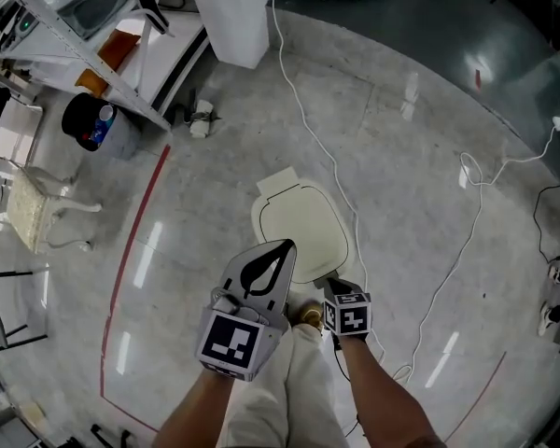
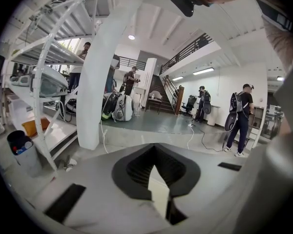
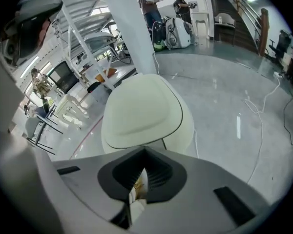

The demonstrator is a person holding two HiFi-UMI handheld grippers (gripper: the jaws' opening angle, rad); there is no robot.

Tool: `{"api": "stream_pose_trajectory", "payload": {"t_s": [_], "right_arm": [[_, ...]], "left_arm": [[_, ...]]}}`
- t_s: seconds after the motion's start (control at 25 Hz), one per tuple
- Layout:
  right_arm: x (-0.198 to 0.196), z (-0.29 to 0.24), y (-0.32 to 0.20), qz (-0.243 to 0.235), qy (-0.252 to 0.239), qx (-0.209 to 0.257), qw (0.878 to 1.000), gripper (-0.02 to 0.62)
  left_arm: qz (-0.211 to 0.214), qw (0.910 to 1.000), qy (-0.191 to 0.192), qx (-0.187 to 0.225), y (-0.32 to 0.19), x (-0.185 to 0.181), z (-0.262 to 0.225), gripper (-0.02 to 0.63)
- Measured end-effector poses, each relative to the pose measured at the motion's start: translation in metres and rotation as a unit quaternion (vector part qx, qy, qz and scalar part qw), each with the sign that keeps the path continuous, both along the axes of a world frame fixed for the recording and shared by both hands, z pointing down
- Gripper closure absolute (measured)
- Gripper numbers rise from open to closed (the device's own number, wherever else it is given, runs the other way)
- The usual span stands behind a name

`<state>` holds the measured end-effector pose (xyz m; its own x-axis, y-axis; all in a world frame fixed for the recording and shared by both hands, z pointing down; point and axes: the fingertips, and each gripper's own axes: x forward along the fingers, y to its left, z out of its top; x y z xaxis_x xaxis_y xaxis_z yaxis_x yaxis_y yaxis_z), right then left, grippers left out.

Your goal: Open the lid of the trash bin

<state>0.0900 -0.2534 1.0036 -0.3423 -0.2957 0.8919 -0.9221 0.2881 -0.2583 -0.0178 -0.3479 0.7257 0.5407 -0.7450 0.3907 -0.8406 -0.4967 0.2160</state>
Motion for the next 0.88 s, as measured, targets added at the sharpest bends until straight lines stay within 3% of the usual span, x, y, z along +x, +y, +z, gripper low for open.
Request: {"api": "stream_pose_trajectory", "payload": {"t_s": [0.4, 0.88], "right_arm": [[0.0015, 0.0070, 0.0045, -0.011, 0.006, 0.004, 1.000, 0.563], [0.0002, 0.0053, 0.0008, 0.007, -0.005, 0.009, 1.000, 0.563]], "left_arm": [[-0.005, 1.0000, 0.004, -0.005, 0.0013, -0.0043, 0.0042, 0.604], [-0.009, 0.9999, 0.008, -0.005, 0.0048, -0.0099, 0.0036, 0.603]]}}
